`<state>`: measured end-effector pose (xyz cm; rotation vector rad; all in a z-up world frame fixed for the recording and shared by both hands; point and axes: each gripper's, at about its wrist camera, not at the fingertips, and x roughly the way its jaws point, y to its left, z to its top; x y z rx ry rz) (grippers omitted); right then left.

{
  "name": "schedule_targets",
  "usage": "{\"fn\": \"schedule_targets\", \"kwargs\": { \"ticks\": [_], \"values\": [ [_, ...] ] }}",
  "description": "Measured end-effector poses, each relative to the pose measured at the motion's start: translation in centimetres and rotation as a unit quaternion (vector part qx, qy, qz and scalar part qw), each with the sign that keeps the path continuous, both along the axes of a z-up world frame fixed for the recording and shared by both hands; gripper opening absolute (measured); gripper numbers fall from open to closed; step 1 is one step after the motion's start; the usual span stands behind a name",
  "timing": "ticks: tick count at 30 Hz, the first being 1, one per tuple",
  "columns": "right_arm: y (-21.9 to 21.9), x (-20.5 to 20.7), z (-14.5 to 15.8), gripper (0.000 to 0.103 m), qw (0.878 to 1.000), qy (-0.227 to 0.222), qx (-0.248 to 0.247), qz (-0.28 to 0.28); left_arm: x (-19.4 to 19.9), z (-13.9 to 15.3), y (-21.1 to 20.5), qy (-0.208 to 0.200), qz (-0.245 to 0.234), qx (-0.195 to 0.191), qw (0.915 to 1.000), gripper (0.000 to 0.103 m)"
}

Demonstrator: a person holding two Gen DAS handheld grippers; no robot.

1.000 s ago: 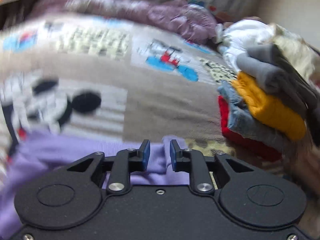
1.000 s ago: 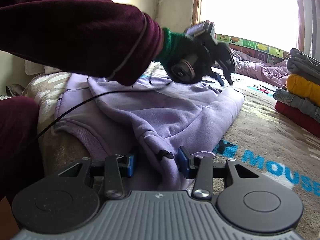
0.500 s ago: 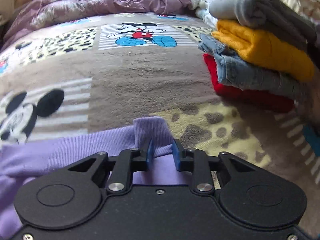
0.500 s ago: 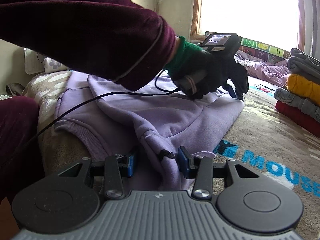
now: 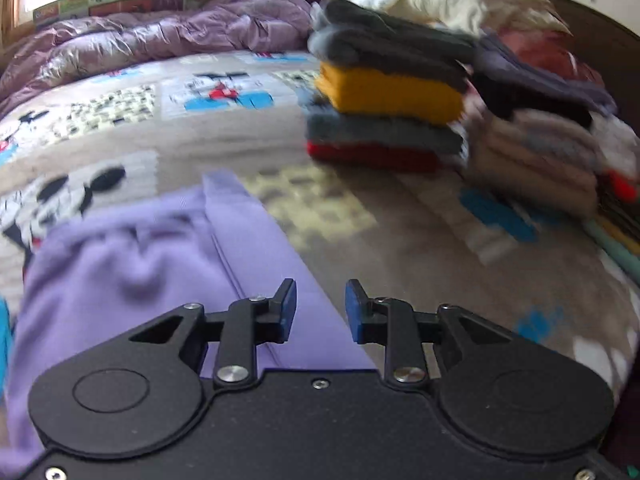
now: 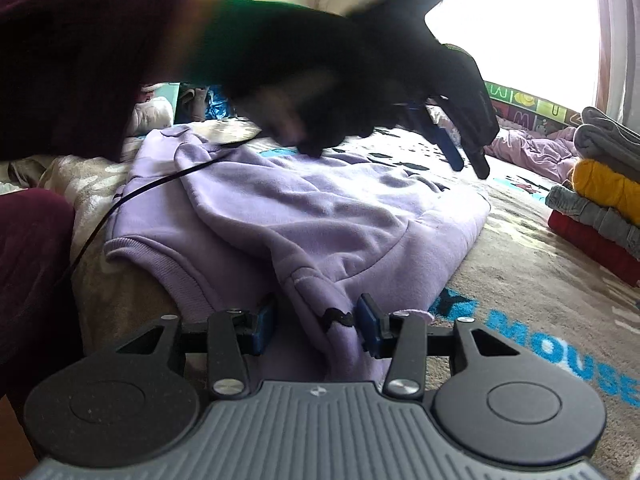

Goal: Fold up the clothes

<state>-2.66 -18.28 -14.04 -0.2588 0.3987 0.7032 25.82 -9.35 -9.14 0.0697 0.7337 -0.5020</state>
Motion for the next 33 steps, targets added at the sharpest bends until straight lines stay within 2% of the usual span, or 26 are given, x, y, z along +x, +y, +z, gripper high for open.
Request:
{"fn": "schedule_targets", "kwargs": {
  "ticks": [2, 4, 6, 9, 12, 15, 19, 22, 24, 25, 27, 28, 29, 31, 32, 33],
  "values": [
    [0.2, -0.2, 0.0, 0.05, 1.0, -0.004, -0.002, -0.003, -0.4, -2.5, -0.7, 0.031, -0.003, 0.026, 0.9992, 0.026],
    [0.4, -0.4, 0.0, 0.055, 1.0, -0.012, -0.003, -0.009, -0.6, -4.3, -1.1, 0.027, -0.011, 0.045, 0.9986, 0.027],
    [0.2, -0.8, 0.3, 0.056, 1.0, -0.022, 0.001, -0.019, -0.8, -2.9, -0.3, 0.033, 0.004, 0.023, 0.9992, 0.027],
    [-0.9, -2.1, 1.2, 0.061, 0.999, -0.034, 0.021, -0.037, -3.1, 0.1, 1.6, -0.009, 0.016, 0.004, 0.9998, 0.027],
    [-2.3, -3.8, 2.3, 0.066, 0.997, -0.057, 0.022, -0.046, -6.7, 1.4, 3.8, -0.031, 0.035, -0.015, 0.9988, 0.027],
    [-3.1, -4.9, 2.8, 0.067, 0.997, -0.067, 0.015, -0.047, -10.7, 1.1, 5.1, -0.035, 0.026, -0.047, 0.9979, 0.027],
    [-2.5, -5.7, 2.7, 0.067, 0.998, -0.064, 0.005, -0.026, -14.4, -0.3, 4.8, -0.028, -0.002, -0.063, 0.9976, 0.027],
    [-1.0, -6.1, 1.7, 0.067, 0.998, -0.055, -0.025, 0.005, -15.3, -2.2, 4.5, -0.021, -0.006, -0.042, 0.9989, 0.027],
    [0.2, -5.7, 0.6, 0.074, 0.998, -0.018, -0.046, 0.031, -15.0, -4.6, 4.0, -0.007, 0.0, 0.013, 0.9999, 0.03],
    [0.9, -5.9, -0.2, 0.077, 0.997, -0.019, -0.069, 0.04, -15.2, -5.5, 4.0, -0.019, -0.002, 0.019, 0.9996, 0.031],
    [2.0, -6.7, -0.6, 0.078, 0.993, -0.041, -0.105, 0.045, -15.6, -5.3, 4.4, -0.029, 0.005, 0.0, 0.9996, 0.031],
    [2.0, -6.8, -0.4, 0.078, 0.993, -0.04, -0.103, 0.044, -15.9, -4.9, 4.5, -0.033, 0.008, -0.006, 0.9994, 0.03],
    [1.8, -7.1, 0.1, 0.073, 0.994, -0.043, -0.094, 0.041, -16.5, -4.4, 4.6, -0.047, 0.004, -0.009, 0.9989, 0.03],
    [1.3, -8.0, 1.3, 0.068, 0.994, -0.074, -0.072, 0.038, -17.2, -3.9, 4.7, -0.058, 0.001, -0.005, 0.9983, 0.03],
    [1.2, -8.1, 1.3, 0.072, 0.994, -0.083, -0.067, 0.031, -17.1, -4.2, 4.9, -0.052, 0.009, 0.002, 0.9986, 0.031],
    [1.4, -7.6, 0.8, 0.074, 0.995, -0.064, -0.074, 0.027, -17.2, -4.5, 5.1, -0.045, 0.017, 0.001, 0.9988, 0.033]
  ]
}}
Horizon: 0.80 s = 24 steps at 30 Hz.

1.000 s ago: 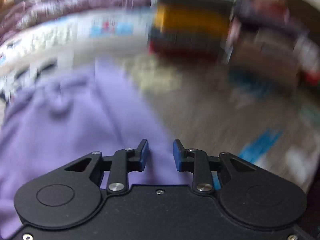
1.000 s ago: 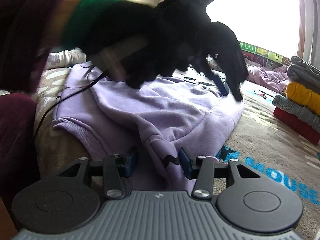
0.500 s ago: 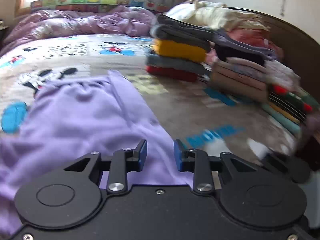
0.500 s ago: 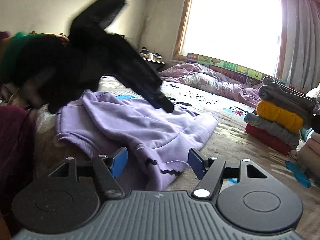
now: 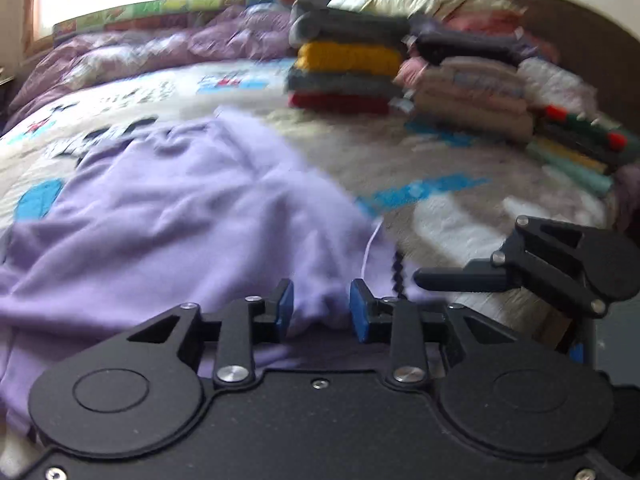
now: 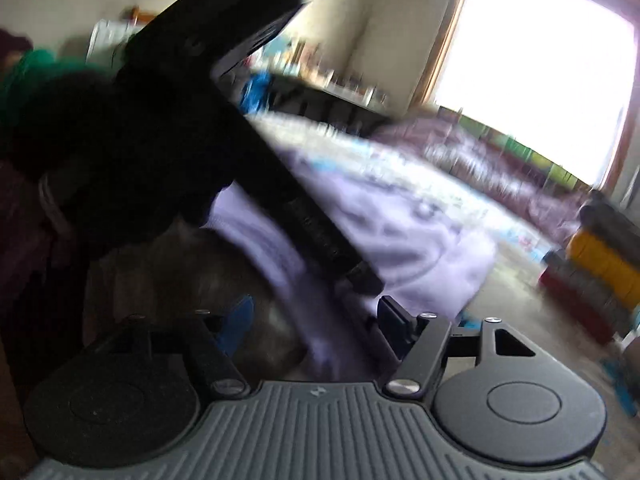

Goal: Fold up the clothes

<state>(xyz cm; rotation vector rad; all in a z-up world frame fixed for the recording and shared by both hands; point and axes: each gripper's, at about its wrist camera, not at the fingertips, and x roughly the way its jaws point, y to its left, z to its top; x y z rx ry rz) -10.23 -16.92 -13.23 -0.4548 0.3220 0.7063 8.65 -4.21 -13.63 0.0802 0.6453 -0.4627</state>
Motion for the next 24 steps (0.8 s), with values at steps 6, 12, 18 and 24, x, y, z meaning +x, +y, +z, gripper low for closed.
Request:
{"fn": "schedule_targets", "kwargs": {
  "ticks": [6, 12, 18, 24],
  "values": [
    [-0.1, 0.6, 0.1, 0.079, 0.999, 0.041, 0.008, 0.0, -0.9, 1.5, 4.0, 0.001, 0.07, -0.081, 0.9942, 0.033],
    [-0.8, 0.7, 1.1, 0.078, 0.999, 0.019, 0.042, -0.02, -1.1, 2.3, 12.6, 0.002, 0.252, -0.217, 0.943, 0.041],
    [-1.1, 2.2, 0.6, 0.078, 0.998, 0.019, 0.051, -0.033, -1.7, 1.3, 17.9, 0.002, 0.355, -0.29, 0.8885, 0.041],
    [-0.7, 3.1, 0.2, 0.078, 0.998, 0.029, 0.052, -0.031, -0.3, 0.0, 19.7, 0.009, 0.369, -0.329, 0.8696, 0.041]
  ]
}}
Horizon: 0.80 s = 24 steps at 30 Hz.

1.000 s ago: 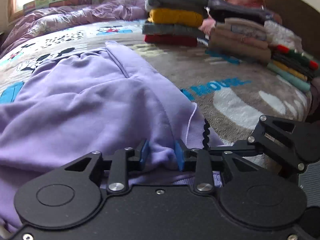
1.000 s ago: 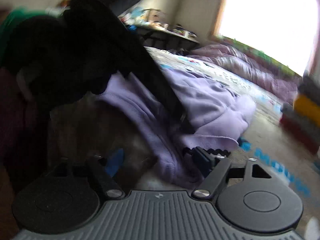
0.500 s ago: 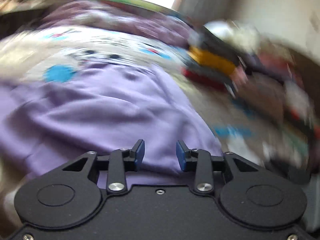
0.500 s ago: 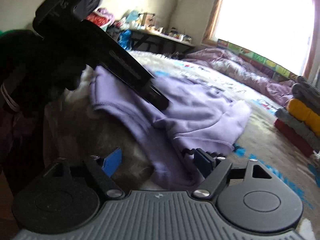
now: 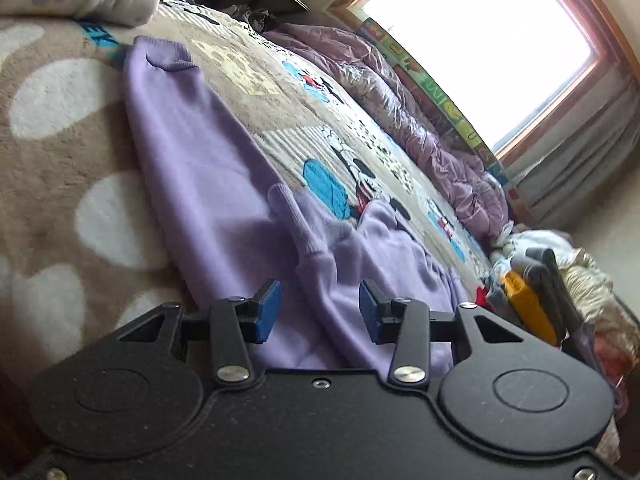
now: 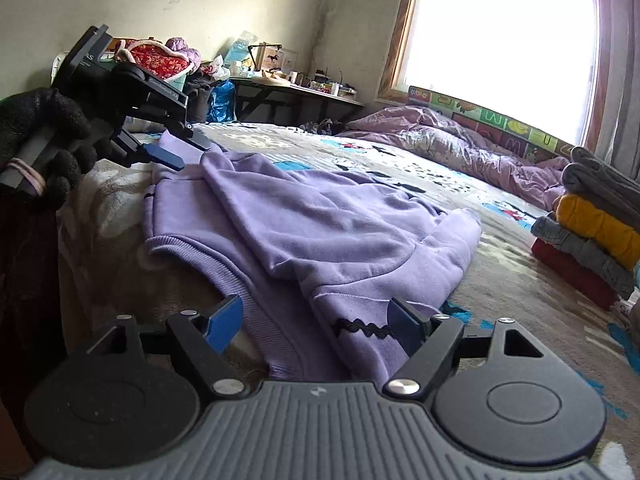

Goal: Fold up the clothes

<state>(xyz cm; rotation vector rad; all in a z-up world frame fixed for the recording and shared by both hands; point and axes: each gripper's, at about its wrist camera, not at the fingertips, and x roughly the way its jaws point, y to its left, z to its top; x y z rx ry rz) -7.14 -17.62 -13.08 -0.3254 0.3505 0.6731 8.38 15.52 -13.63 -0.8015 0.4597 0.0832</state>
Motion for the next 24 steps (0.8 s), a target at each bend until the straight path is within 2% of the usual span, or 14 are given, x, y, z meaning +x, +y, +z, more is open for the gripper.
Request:
{"fn": "schedule_targets", "kwargs": {
  "ticks": [5, 8, 9, 18, 24],
  "values": [
    [0.5, 0.3, -0.3, 0.078, 1.0, 0.005, -0.003, 0.007, 1.3, -0.4, 0.8, -0.01, 0.005, -0.016, 0.9998, 0.039],
    [0.5, 0.5, -0.5, 0.078, 1.0, 0.003, -0.002, 0.006, 1.5, -0.3, 0.7, -0.021, -0.004, -0.019, 0.9996, 0.024],
    [0.5, 0.5, -0.5, 0.078, 1.0, 0.002, -0.001, 0.006, 1.5, -0.1, 0.6, -0.025, -0.01, -0.017, 0.9995, 0.009],
    [-0.1, 1.3, -0.8, 0.079, 1.0, 0.005, 0.013, 0.005, 2.2, 4.4, -1.5, -0.095, -0.065, -0.043, 0.9924, 0.007],
    [0.2, 0.9, -0.5, 0.078, 1.0, -0.01, 0.009, 0.027, 5.3, 8.9, -4.2, -0.133, -0.109, -0.052, 0.9837, 0.007]
  ]
}}
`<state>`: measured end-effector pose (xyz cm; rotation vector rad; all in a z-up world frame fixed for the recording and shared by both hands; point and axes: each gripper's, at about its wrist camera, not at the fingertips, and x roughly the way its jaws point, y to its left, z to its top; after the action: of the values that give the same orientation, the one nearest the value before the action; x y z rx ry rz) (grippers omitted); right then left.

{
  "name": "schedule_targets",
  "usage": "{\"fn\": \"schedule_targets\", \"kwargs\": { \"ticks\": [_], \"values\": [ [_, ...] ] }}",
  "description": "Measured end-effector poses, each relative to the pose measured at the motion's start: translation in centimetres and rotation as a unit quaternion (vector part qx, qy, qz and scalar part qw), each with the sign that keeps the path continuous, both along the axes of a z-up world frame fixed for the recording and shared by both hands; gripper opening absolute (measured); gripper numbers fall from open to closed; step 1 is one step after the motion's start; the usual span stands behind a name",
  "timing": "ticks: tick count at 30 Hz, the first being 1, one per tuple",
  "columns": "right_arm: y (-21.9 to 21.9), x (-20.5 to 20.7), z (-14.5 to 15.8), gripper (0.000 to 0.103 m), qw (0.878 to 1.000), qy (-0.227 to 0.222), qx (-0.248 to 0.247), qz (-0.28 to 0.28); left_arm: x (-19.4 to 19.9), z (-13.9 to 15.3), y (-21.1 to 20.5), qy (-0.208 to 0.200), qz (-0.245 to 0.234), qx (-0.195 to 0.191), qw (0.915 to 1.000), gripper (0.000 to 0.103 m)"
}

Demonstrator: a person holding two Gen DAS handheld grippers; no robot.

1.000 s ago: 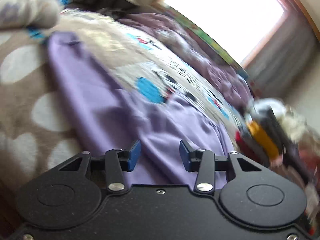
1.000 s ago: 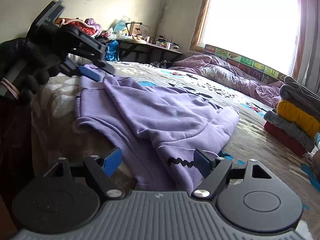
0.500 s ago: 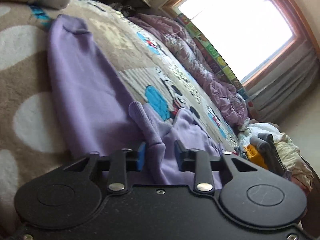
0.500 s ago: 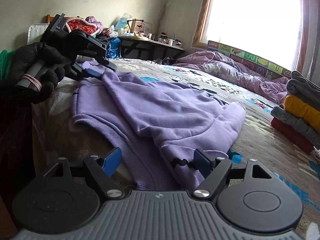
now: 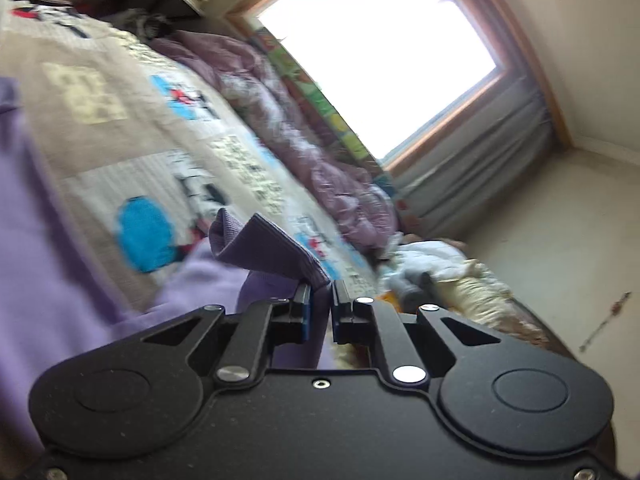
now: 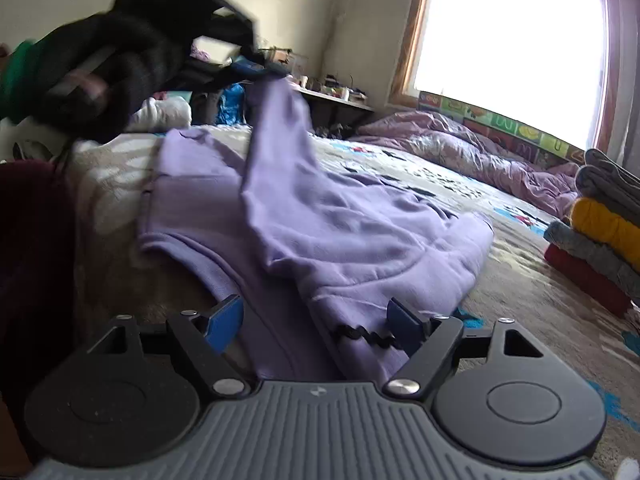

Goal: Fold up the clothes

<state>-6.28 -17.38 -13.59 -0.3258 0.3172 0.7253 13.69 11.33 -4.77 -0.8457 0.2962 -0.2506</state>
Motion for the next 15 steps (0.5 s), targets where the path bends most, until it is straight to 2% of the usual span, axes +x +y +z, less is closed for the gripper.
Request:
{"fn": "schedule_targets", "kwargs": {
  "ticks": [7, 15],
  "values": [
    [0.0, -0.1, -0.1, 0.077, 1.0, 0.011, 0.003, 0.007, 5.6, 3.5, -4.0, -0.014, -0.035, 0.007, 0.9993, 0.007],
    [-0.8, 0.0, -0.3, 0.077, 0.999, 0.037, 0.022, 0.009, 11.0, 3.1, -8.5, 0.01, -0.056, 0.02, 0.9982, 0.007]
  ]
}}
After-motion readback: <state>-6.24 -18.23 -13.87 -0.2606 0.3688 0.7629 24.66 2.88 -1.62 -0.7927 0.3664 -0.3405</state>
